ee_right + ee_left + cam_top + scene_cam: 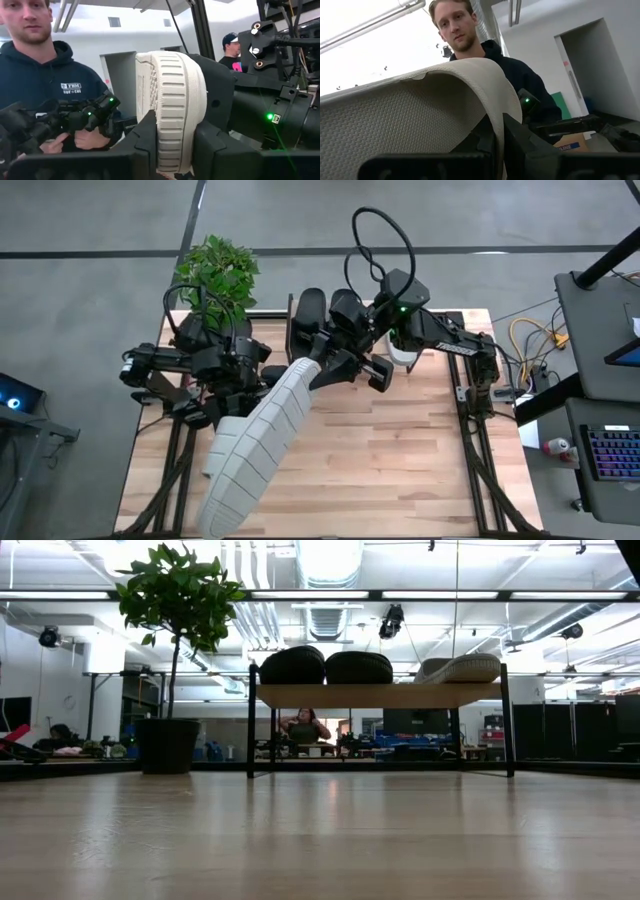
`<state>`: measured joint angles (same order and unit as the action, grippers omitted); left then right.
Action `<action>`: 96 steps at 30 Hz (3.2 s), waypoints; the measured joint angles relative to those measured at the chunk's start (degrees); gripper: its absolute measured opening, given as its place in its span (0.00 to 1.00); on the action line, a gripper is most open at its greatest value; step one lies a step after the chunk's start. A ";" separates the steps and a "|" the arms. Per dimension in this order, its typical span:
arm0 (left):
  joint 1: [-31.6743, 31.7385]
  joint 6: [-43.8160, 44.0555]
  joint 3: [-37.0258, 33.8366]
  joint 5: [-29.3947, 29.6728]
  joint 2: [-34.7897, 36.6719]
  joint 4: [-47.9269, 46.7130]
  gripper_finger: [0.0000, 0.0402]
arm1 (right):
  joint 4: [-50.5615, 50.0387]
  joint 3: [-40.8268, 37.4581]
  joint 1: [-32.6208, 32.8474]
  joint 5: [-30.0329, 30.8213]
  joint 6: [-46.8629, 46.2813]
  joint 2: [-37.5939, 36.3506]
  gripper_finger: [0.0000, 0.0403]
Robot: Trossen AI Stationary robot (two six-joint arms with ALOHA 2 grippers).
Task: Pick and place slides into the shelf
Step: Put the gray slide on the shelf
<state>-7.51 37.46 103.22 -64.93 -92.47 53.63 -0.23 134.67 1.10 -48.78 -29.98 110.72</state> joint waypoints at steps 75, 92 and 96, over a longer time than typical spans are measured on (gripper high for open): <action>33.97 27.04 -0.50 -6.09 8.35 -6.06 0.62 | -21.97 0.31 -19.93 -9.30 7.59 -10.33 0.11; 33.43 24.60 -0.46 -1.84 3.23 -5.69 0.62 | -22.98 0.26 -17.98 -10.40 9.11 -7.58 0.11; 35.55 25.42 -0.50 -2.12 3.83 -6.22 0.62 | -27.62 0.28 -19.43 -10.05 10.44 -8.17 0.11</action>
<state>28.04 62.88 102.72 -67.05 -88.64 47.41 -27.85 134.96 -18.32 -58.82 -19.54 102.55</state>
